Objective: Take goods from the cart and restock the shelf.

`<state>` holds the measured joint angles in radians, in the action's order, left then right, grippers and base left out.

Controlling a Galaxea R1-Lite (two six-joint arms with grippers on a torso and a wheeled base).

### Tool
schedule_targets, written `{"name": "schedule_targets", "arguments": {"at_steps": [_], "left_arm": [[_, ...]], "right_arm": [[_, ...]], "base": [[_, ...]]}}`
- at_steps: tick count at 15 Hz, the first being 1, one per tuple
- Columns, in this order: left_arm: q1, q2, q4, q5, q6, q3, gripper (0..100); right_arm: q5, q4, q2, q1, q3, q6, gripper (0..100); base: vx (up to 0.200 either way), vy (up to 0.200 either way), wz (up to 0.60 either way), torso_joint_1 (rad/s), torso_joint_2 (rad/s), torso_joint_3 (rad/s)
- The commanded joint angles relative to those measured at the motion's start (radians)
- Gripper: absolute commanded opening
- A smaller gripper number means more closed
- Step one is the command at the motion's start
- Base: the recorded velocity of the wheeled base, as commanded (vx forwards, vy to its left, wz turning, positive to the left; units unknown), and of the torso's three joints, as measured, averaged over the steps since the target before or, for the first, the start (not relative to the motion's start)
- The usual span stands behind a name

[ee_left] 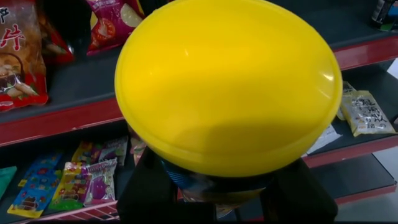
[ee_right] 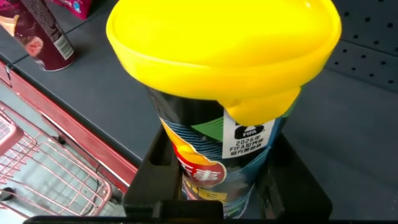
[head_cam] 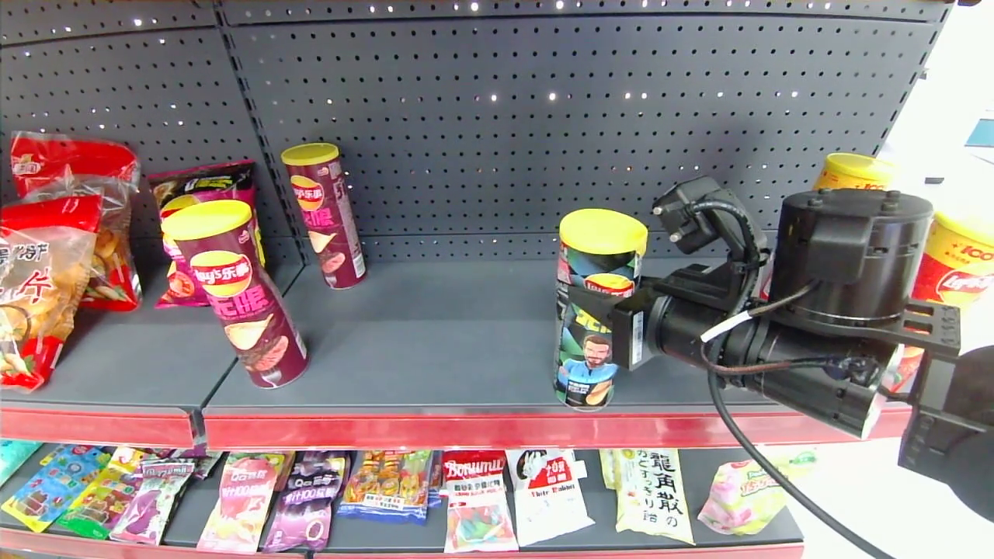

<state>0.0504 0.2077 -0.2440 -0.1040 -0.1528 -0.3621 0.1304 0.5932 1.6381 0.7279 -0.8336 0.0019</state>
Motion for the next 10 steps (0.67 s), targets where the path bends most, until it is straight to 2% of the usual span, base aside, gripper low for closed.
{"name": "schedule_targets", "arguments": {"at_steps": [1, 3, 4, 10], "left_arm": [[0.0, 0.001, 0.0, 0.0, 0.001, 0.002, 0], [0.0, 0.001, 0.0, 0.0, 0.001, 0.008, 0], [0.0, 0.001, 0.0, 0.0, 0.001, 0.009, 0], [0.0, -0.001, 0.0, 0.0, -0.001, 0.014, 0]], "right_arm": [[0.0, -0.004, 0.005, 0.001, 0.001, 0.0, 0], [0.001, -0.004, 0.005, 0.001, 0.004, -0.002, 0], [0.006, -0.004, 0.006, 0.001, 0.005, -0.002, 100], [0.035, -0.004, -0.004, 0.002, 0.005, -0.002, 100]], "base": [[0.0, 0.0, 0.0, 0.0, 0.0, 0.0], [0.0, 0.0, 0.0, 0.0, 0.0, 0.0], [0.0, 0.0, 0.0, 0.0, 0.0, 0.0], [0.0, 0.0, 0.0, 0.0, 0.0, 0.0]]}}
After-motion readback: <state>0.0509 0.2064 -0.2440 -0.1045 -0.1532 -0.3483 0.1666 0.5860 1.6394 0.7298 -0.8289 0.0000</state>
